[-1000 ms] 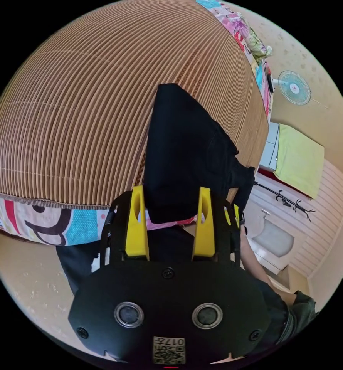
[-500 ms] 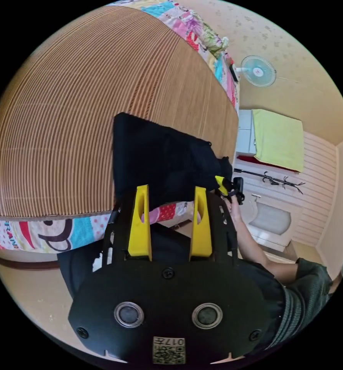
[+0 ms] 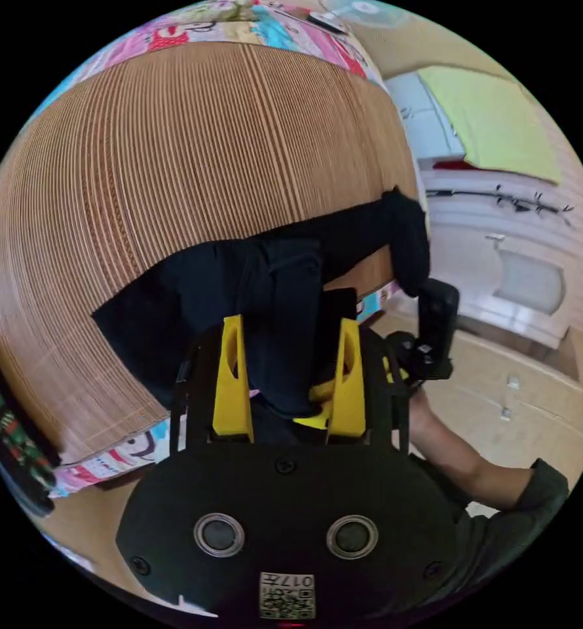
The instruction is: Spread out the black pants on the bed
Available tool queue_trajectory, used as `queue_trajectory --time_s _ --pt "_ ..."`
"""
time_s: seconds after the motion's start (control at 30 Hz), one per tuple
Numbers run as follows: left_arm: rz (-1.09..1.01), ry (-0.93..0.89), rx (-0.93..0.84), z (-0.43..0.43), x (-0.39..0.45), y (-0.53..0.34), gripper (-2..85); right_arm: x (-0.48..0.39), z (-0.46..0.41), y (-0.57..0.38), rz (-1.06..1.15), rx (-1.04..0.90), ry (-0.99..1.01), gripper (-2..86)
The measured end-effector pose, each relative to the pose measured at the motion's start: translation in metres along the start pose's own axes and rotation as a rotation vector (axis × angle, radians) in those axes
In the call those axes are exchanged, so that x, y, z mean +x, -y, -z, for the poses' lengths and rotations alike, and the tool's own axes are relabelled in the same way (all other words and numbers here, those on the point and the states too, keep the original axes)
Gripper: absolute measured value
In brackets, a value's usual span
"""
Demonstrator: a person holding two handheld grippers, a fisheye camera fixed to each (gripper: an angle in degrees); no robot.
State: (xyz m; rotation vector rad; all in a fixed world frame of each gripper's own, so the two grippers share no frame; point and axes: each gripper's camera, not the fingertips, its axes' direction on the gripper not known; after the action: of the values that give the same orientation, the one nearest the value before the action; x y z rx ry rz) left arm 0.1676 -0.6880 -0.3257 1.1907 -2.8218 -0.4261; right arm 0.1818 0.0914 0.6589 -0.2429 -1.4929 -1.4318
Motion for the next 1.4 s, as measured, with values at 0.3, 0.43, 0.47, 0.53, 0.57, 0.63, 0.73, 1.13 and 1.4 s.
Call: queue_trajectory --time_s 0.3,0.43,0.47,0.53,0.57,0.63,0.73,1.13,1.4 --pt "-0.189 0.121 0.094 -0.003 0.039 -0.037 -0.3 0.009 0.085 -0.065 -0.243 0.338 -0.078 4.8" --pt "-0.125 0.05 0.181 0.005 0.026 -0.073 -0.4 0.04 0.131 -0.133 -0.576 0.694 -0.2 11.9" --pt "-0.108 0.026 0.197 0.006 0.021 -0.081 -0.4 0.054 0.131 -0.134 -0.636 0.662 -0.19 15.1" --pt "-0.083 0.003 0.208 0.006 0.015 -0.092 -0.4 0.076 0.123 -0.126 -0.676 0.58 -0.113 18.4" --pt "-0.071 -0.009 0.212 0.006 0.012 -0.098 -0.4 0.088 0.114 -0.119 -0.688 0.537 -0.044 19.3" --pt "-0.061 -0.013 0.225 0.006 0.009 -0.107 -0.3 0.103 0.1 -0.11 -0.713 0.504 0.066 17.4" --pt "-0.074 0.026 0.287 0.013 0.012 -0.126 -0.2 0.119 0.081 -0.107 -0.73 0.592 0.351 7.8" --pt "0.246 -0.338 0.584 0.06 -0.096 -0.226 14.9 -0.024 0.005 -0.002 0.029 -0.171 0.16 3.5" --pt "0.592 -0.167 0.366 0.037 -0.137 -0.217 15.3 -0.076 -0.085 0.026 0.204 -0.506 0.041 3.4"
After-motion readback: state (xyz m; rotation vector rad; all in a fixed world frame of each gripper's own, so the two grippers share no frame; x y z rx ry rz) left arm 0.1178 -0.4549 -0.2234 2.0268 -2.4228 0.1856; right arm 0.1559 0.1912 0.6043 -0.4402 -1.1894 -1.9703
